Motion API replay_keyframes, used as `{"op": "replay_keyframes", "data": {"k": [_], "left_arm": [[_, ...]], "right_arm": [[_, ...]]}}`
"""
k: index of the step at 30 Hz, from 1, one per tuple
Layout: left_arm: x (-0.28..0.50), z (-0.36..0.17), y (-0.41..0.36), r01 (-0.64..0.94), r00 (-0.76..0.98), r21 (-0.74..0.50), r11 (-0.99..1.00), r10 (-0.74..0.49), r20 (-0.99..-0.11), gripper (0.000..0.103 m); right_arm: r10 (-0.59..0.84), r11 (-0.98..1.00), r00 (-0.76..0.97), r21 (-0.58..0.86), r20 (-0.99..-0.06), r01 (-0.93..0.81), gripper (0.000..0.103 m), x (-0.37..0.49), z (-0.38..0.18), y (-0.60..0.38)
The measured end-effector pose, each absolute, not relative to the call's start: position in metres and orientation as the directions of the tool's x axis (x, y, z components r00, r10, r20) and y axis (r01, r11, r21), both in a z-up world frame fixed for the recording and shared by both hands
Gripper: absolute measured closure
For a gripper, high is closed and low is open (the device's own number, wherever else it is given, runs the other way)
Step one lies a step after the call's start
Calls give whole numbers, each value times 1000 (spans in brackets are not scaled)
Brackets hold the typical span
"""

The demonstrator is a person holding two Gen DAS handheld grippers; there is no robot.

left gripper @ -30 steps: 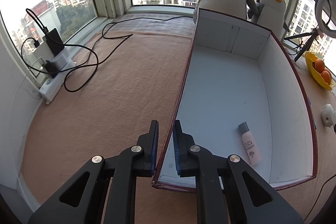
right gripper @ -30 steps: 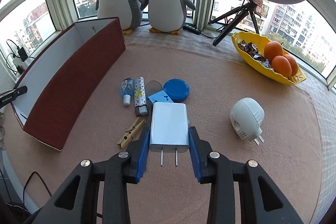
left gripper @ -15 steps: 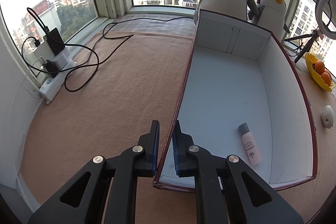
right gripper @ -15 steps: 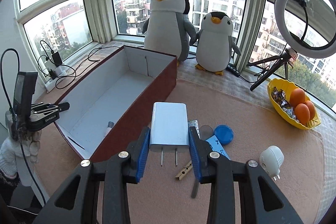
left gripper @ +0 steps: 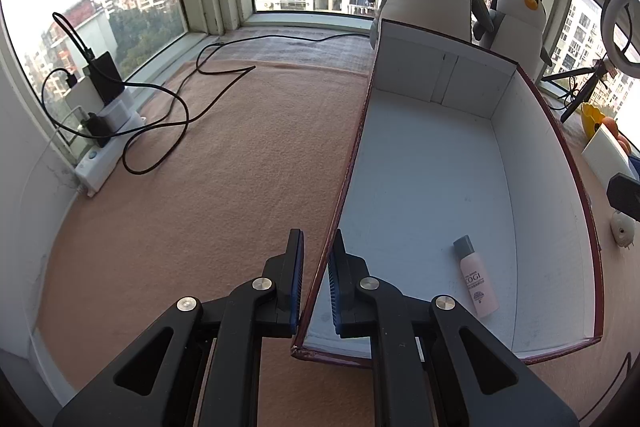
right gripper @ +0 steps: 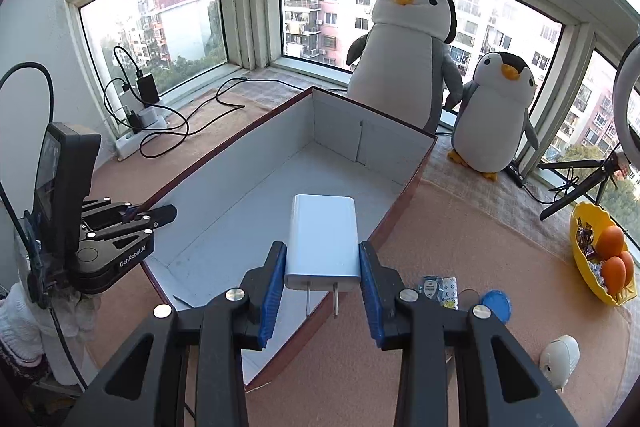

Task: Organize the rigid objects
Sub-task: 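Carry the white charger with the right gripper over the box, then release the charger into the box by opening the right gripper, then move the right gripper to the white plug-in device and grasp it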

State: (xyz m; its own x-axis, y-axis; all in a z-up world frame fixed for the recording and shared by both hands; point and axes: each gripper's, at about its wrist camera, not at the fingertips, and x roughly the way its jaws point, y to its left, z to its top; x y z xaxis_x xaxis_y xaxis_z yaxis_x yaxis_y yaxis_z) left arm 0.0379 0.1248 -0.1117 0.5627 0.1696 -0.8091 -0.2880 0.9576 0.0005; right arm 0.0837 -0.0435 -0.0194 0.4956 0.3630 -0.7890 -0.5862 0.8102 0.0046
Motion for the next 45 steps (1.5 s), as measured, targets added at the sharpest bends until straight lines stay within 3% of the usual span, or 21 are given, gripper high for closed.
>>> {"op": "replay_keyframes", "data": {"k": [15,19,22,35,45], "left_arm": [[38,-111,125,-290,562,-1,957,169,-809,93],[37,-111,125,-289,562,0,957,169,-810,93],[37,-111,125,-288,561,1,958,169,-810,93],[37,-112,125,-285,558,6,958,171,-812,93],[39,-112,125,-287,551,6,958,170,-817,92]], "right_arm": [[361,770,428,5,-828,-638,70,83,-50,-12],[373,769,444,4,-815,-639,41,80,-47,-14],[382,771,456,5,-804,-637,33,78,-43,-15],[387,824,485,58,-784,-564,33,79,-36,-54],[332,907,549,100,-767,-409,33,82,-46,-149]]}}
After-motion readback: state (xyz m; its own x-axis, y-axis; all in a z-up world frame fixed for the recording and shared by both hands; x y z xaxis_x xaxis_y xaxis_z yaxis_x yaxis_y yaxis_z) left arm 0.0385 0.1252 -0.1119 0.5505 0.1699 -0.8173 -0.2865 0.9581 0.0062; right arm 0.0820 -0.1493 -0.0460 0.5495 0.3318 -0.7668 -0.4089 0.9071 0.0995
